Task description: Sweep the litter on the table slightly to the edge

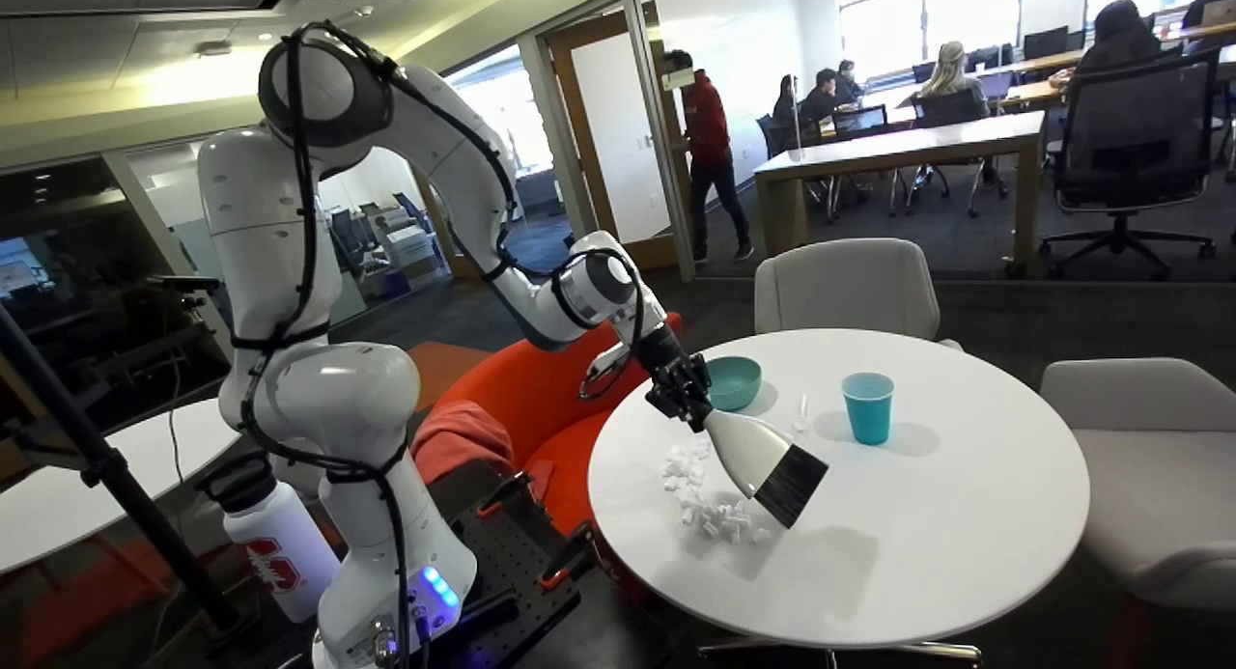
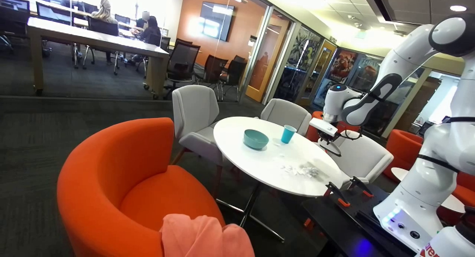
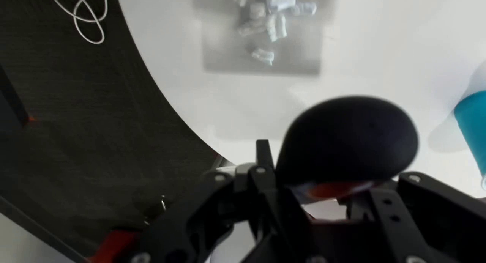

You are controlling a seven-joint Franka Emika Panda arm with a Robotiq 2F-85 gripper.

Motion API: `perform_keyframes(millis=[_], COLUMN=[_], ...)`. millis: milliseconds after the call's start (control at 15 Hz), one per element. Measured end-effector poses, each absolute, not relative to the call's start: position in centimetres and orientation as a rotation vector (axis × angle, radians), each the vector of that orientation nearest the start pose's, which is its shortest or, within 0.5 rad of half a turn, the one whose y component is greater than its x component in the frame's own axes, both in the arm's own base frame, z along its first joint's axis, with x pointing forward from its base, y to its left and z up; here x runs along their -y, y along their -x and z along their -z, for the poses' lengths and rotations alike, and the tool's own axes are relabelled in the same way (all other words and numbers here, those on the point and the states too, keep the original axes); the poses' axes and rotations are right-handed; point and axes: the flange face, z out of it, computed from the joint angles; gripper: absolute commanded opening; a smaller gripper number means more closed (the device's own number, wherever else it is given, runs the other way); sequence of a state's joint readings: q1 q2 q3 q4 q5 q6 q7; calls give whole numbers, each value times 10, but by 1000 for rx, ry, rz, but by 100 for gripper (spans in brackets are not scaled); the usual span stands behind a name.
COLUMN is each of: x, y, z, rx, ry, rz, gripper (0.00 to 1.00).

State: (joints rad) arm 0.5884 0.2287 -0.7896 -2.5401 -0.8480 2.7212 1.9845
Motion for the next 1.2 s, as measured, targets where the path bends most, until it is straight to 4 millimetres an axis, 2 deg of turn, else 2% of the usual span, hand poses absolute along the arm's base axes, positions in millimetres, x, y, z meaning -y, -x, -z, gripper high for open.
perform_keyframes(millis=[133, 200, 400, 800, 1200], x=[65, 65, 68, 56, 43], y=[-438, -438, -437, -422, -412], z=[-199, -199, -198, -186, -173], rx=[-2183, -2183, -2194, -2202, -2210], ry=[2645, 2645, 2639, 2643, 2487], rz=[621, 621, 616, 564, 553], gripper=[39, 14, 14, 14, 14])
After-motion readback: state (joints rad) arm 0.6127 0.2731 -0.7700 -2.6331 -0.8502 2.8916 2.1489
